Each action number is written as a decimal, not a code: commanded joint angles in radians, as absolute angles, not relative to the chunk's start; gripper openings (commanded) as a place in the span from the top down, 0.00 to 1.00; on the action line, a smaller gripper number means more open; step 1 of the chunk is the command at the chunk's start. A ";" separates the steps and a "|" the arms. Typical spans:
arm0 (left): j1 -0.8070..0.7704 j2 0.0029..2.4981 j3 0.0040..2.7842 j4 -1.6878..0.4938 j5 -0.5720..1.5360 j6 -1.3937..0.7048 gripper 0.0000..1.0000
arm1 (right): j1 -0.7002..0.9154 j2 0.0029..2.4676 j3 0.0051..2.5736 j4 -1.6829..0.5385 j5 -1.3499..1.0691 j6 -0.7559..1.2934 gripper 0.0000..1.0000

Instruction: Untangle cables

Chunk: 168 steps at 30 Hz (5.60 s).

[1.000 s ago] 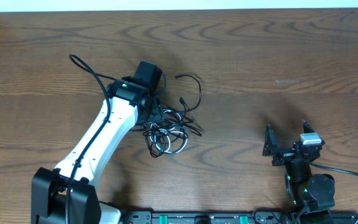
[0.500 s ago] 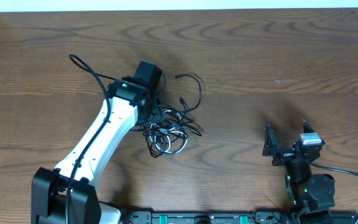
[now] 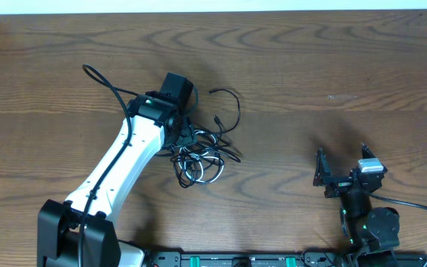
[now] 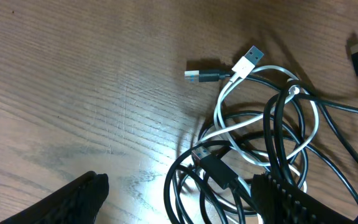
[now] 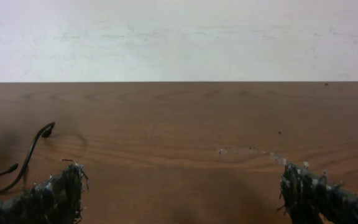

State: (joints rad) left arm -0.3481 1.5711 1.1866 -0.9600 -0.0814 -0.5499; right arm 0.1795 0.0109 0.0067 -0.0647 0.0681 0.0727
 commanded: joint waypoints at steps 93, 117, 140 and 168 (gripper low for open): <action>-0.348 1.575 1.182 -0.906 -0.099 -0.548 0.21 | 0.175 0.006 0.006 -0.068 0.076 0.085 0.01; -0.348 1.670 1.182 -0.859 -0.099 -0.548 0.27 | 0.175 0.006 0.006 -0.068 0.076 0.085 0.01; -0.330 1.646 1.234 -0.886 -0.008 -0.556 0.39 | 0.175 0.006 0.006 -0.068 0.076 0.085 0.01; -0.373 1.821 1.188 -0.852 0.071 -0.623 0.93 | 0.175 0.006 0.006 -0.068 0.076 0.085 0.01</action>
